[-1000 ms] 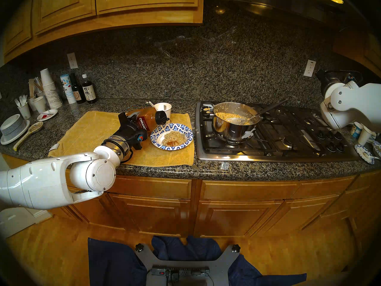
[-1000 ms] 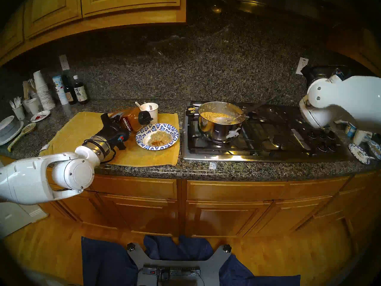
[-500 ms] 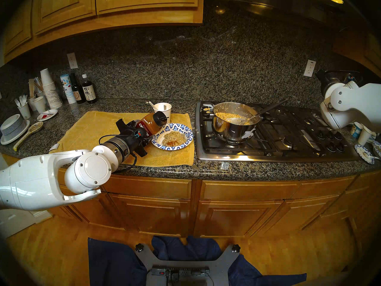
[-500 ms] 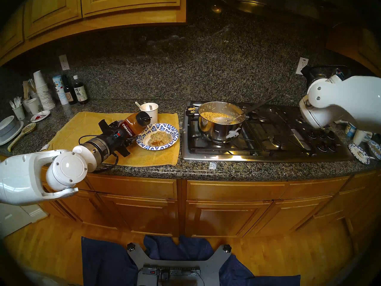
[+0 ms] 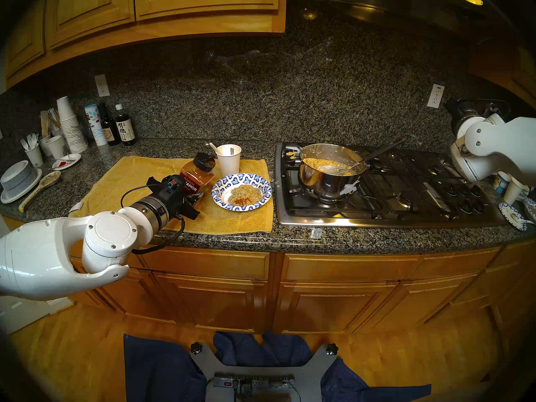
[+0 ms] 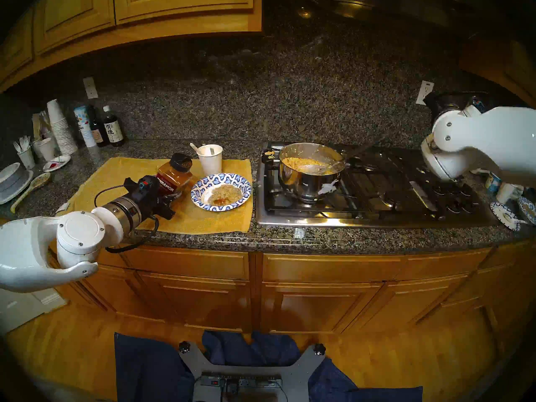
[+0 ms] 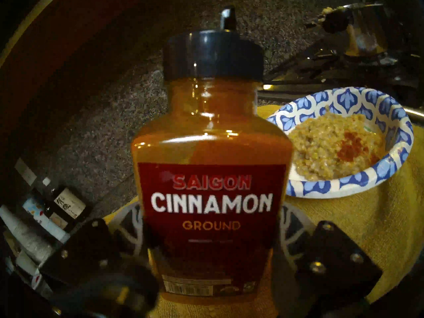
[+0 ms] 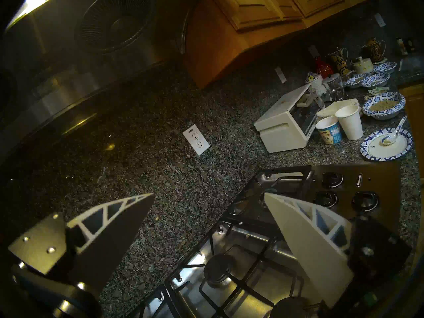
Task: Scoop oatmeal into bowl and add cinnamon
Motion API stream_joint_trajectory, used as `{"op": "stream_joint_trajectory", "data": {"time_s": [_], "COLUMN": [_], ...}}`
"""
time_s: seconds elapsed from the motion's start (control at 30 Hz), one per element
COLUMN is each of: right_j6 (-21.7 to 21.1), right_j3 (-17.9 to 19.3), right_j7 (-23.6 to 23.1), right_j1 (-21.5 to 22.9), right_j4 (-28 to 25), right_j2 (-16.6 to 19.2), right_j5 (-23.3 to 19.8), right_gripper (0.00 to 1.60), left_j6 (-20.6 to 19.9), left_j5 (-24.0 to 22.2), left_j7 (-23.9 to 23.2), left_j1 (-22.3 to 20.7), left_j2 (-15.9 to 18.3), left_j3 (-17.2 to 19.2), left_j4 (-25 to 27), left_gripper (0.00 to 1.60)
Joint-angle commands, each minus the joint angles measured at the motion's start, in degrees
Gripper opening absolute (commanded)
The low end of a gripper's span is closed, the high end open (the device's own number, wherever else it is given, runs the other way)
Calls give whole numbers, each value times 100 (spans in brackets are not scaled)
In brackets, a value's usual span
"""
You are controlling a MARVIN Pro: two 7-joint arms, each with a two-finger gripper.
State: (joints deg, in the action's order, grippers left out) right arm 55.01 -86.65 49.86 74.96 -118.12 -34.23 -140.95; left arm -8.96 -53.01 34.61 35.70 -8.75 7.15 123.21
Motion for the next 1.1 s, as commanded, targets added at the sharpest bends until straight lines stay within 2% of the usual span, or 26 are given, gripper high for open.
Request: {"op": "stream_joint_trajectory", "data": {"time_s": [0.0,0.07,0.3,0.57,0.77,1.07], "right_j6": [-1,-1,-1,-1,-1,-1], "right_j3": [123,123,136,148,164,181], "right_j7": [349,350,405,447,502,543], "right_j1": [166,166,166,165,161,156], "right_j4": [52,52,49,45,41,37], "right_j2": [-18,-17,-11,0,18,48], "right_j5": [103,103,137,171,224,288], "right_gripper": [160,160,160,160,160,160], "left_j6": [627,902,1343,1798,1741,1652], "left_j5": [-344,-564,-960,-1671,-2325,-3018], "left_j7": [246,263,192,-5,-126,-190], "left_j1": [-113,-109,-58,-29,-1,3], "left_j2": [152,174,200,86,-79,-214], "left_j3": [252,259,224,213,203,263], "left_j4": [-168,-349,-615,-898,-1142,-1414], "left_gripper": [0,0,0,0,0,0]}}
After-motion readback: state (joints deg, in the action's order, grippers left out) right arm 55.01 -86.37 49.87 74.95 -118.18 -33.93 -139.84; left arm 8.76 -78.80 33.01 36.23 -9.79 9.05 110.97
